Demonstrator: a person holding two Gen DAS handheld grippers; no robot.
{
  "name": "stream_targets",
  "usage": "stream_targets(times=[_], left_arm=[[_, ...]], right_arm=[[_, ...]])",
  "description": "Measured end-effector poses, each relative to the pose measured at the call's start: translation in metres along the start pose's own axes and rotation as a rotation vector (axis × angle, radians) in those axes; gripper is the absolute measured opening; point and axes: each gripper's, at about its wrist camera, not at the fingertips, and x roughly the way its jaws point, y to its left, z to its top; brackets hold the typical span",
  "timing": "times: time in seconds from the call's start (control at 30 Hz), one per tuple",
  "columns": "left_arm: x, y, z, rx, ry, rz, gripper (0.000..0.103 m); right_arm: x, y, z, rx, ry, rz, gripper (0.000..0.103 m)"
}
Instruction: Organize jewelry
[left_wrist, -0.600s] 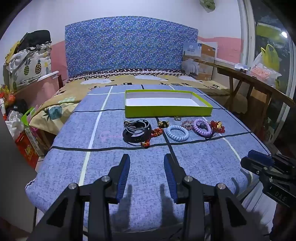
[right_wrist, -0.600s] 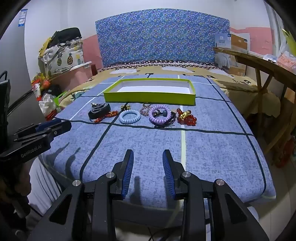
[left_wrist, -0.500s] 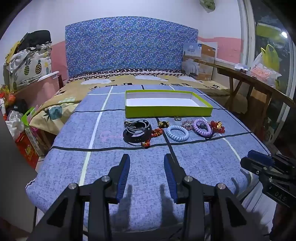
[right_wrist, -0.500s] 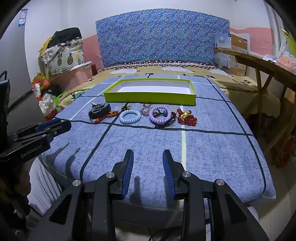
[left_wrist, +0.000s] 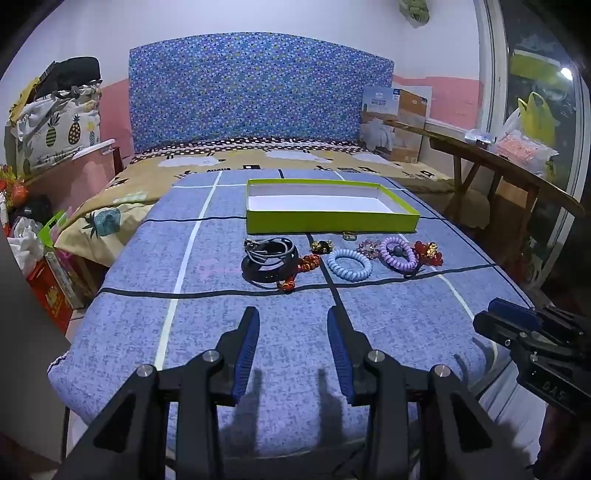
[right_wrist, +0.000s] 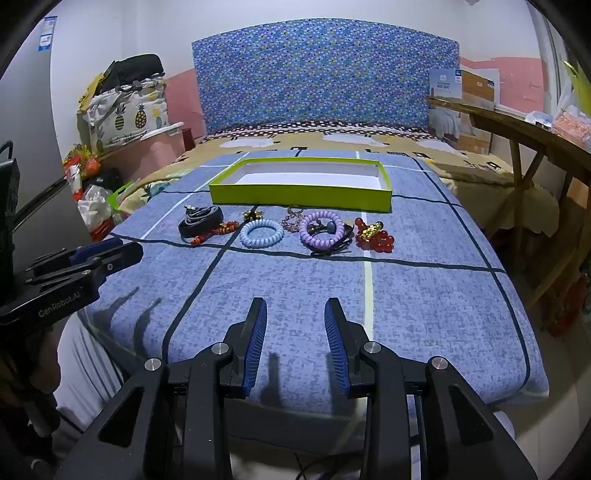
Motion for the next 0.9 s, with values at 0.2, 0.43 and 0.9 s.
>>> stream_targets(times=[0.2,0.43,0.9], left_arm=[[-0.0002,-0.0002,-0.0016,0.0,-0.003,-0.002,0.04],[0.0011,-0.0008,-0.0025,0.007,-0.002,-0.002,0.04],[0.0032,-0.0015,-0.0031,0.01,0.003,-0.005,0.04]], right_arm=[[0.0017,-0.0003,0.0004,-0.001,-0.002,-0.001,0.033],[-0.0012,-0.0006,0.0008,-0.001,-0.002,-0.001,0.033],[-0.0007,-0.0001,0.0012,-0.001,-0.002,-0.001,0.033]])
